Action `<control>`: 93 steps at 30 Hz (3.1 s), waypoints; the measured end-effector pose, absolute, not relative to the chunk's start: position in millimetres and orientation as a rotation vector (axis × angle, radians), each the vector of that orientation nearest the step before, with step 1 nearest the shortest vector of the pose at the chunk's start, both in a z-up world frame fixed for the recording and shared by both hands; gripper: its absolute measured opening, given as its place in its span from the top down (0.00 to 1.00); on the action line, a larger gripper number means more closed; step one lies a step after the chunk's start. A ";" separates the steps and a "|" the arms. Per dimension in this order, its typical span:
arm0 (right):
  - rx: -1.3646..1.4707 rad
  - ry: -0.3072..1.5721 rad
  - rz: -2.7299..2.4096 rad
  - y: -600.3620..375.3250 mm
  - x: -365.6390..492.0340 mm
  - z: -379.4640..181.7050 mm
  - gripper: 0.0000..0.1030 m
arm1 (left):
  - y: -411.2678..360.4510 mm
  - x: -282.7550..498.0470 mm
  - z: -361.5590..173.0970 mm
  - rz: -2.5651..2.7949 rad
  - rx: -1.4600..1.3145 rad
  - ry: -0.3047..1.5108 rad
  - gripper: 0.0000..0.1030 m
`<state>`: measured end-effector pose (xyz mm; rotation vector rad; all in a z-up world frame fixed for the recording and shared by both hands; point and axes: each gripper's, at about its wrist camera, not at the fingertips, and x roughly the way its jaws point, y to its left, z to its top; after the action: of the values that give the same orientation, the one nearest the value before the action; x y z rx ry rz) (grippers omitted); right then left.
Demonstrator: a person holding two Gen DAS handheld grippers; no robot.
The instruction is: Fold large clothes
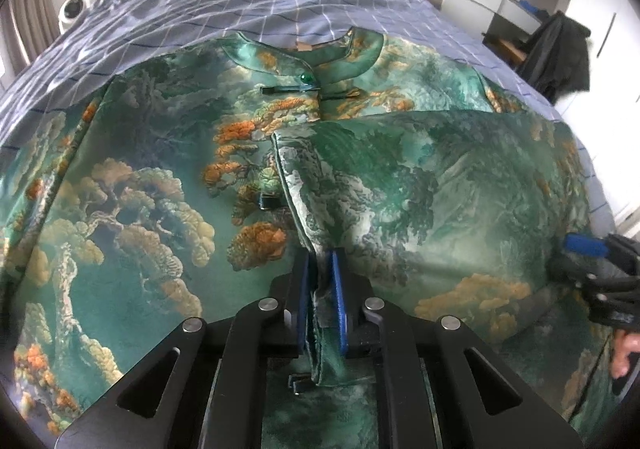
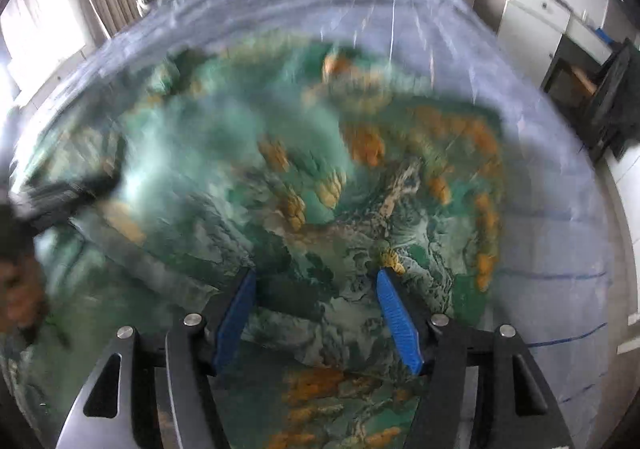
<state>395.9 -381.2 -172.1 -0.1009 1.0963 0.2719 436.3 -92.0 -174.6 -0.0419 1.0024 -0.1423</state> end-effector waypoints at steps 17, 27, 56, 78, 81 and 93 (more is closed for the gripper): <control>-0.062 0.961 0.194 -389.8 296.4 -118.3 0.22 | -66.3 290.2 -115.6 -0.089 0.059 0.851 0.05; 0.002 0.818 0.149 -363.7 176.7 -95.4 0.21 | -23.3 226.1 -105.4 0.040 -0.030 0.767 0.04; -0.100 0.774 0.274 -290.0 109.7 -83.1 0.21 | 129.1 187.6 -108.9 0.139 -0.357 0.803 0.02; -0.155 0.777 0.324 -272.0 96.8 -83.6 0.21 | 356.0 228.3 -163.4 0.548 -1.007 0.709 0.89; -0.151 0.782 0.341 -268.0 95.1 -85.3 0.21 | 336.6 230.0 -129.9 0.570 -0.840 0.680 0.92; -0.082 0.737 0.323 -281.8 88.9 -76.9 0.21 | 85.6 274.3 -7.9 0.281 0.147 0.516 0.92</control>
<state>88.9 -281.8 -76.9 -0.0815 0.7371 0.3235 274.3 85.6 -7.9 0.1467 0.5162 0.2809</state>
